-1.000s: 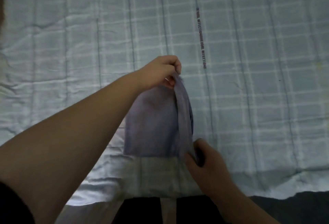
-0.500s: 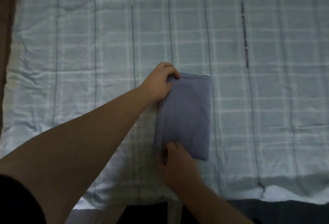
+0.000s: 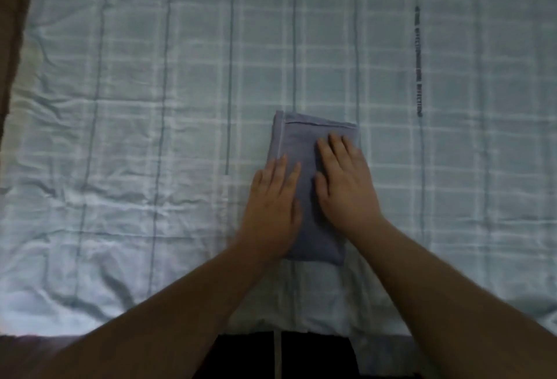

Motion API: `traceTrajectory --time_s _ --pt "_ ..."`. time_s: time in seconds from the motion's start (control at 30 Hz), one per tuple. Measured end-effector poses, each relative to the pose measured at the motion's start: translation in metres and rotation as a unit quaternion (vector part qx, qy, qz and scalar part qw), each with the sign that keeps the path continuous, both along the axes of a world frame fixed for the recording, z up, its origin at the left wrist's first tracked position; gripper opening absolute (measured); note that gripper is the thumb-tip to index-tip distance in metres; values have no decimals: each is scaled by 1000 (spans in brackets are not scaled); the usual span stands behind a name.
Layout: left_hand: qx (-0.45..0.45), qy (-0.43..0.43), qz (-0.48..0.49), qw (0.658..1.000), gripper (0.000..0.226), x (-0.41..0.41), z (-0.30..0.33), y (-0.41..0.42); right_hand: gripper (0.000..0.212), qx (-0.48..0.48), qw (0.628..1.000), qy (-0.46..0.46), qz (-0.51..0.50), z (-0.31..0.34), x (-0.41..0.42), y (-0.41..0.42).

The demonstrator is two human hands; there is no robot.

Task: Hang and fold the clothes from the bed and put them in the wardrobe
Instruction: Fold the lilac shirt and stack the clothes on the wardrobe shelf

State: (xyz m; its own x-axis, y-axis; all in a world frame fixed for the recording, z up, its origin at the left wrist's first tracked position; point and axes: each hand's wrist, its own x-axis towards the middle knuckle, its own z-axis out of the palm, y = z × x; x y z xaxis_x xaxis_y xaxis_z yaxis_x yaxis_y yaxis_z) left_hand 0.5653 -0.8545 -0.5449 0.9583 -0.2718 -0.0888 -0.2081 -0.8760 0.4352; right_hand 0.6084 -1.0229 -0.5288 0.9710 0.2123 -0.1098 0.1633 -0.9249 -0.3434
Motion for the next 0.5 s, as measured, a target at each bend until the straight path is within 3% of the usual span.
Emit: traceTrajectory --time_s 0.1,0.23,0.33,0.4,0.47,0.5 --pt "45 10 -3 999 58 -45 -19 -8 64 -88 993 39 68 -23 10 -16" --pt "79 19 -6 997 56 -57 -27 -9 67 -95 989 58 101 -28 12 -26" --pt "47 10 66 997 58 -60 -11 -13 64 -66 992 60 84 -8 26 -24" --pt "-19 5 168 986 61 -71 5 -15 60 -21 996 59 58 7 46 -27" --pt "-111 36 346 931 49 -87 24 -24 63 39 996 70 50 17 70 -30" --pt "-159 69 456 873 37 -94 31 -30 65 62 992 97 57 19 81 -30"
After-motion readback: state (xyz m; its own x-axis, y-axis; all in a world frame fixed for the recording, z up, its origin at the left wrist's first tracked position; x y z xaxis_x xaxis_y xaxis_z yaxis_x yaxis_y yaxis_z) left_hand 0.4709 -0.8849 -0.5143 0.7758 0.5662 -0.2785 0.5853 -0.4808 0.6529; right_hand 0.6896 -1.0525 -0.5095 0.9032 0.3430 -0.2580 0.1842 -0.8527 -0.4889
